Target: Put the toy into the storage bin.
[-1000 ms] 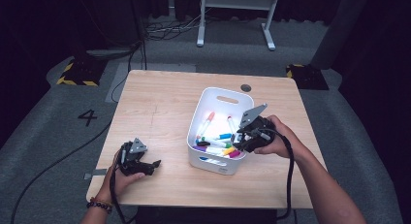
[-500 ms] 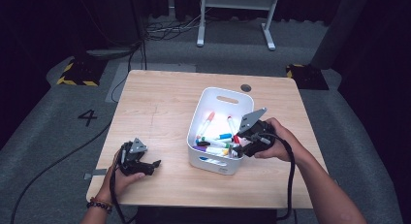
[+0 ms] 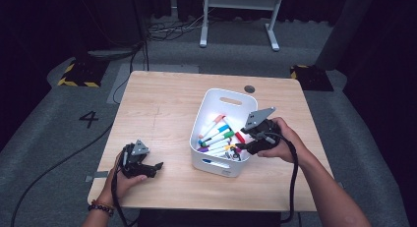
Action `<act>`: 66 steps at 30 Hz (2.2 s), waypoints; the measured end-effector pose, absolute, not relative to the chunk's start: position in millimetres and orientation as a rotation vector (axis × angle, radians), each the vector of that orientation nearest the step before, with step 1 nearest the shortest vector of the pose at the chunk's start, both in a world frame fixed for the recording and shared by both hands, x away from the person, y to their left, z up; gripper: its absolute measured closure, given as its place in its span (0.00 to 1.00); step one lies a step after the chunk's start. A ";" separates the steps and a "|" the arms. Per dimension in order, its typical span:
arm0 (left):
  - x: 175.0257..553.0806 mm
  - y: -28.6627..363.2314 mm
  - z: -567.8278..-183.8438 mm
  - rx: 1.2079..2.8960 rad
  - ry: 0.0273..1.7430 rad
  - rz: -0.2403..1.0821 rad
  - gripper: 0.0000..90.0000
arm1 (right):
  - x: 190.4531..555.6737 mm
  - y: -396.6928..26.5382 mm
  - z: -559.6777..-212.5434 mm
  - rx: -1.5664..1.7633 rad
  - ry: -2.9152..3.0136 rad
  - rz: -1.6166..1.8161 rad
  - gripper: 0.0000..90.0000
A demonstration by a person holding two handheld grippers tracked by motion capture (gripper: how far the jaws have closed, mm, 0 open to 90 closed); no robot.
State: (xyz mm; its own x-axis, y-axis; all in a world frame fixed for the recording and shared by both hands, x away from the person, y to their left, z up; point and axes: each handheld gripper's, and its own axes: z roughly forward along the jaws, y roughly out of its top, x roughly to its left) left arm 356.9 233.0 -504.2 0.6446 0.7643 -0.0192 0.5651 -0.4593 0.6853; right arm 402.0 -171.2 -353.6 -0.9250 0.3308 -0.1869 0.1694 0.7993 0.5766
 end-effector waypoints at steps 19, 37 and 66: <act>356.8 233.0 -504.2 2.192 1.030 0.385 0.17 | 407.1 -185.6 -350.3 0.590 2.478 0.965 0.31; 356.8 233.0 -504.3 2.192 1.030 0.385 0.17 | 393.9 -215.6 -344.3 0.663 2.393 1.013 0.28; 357.2 233.0 -504.4 2.189 1.031 0.383 0.17 | 374.7 -260.1 -387.0 0.755 2.392 0.944 0.28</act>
State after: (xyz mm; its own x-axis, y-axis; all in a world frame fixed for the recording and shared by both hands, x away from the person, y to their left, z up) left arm 357.2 233.0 -504.4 0.6433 0.7654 -0.0216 0.5660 -0.4564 0.6866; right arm 374.7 -260.1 -387.0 -0.7449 0.6334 -0.2096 0.3195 0.6146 0.7213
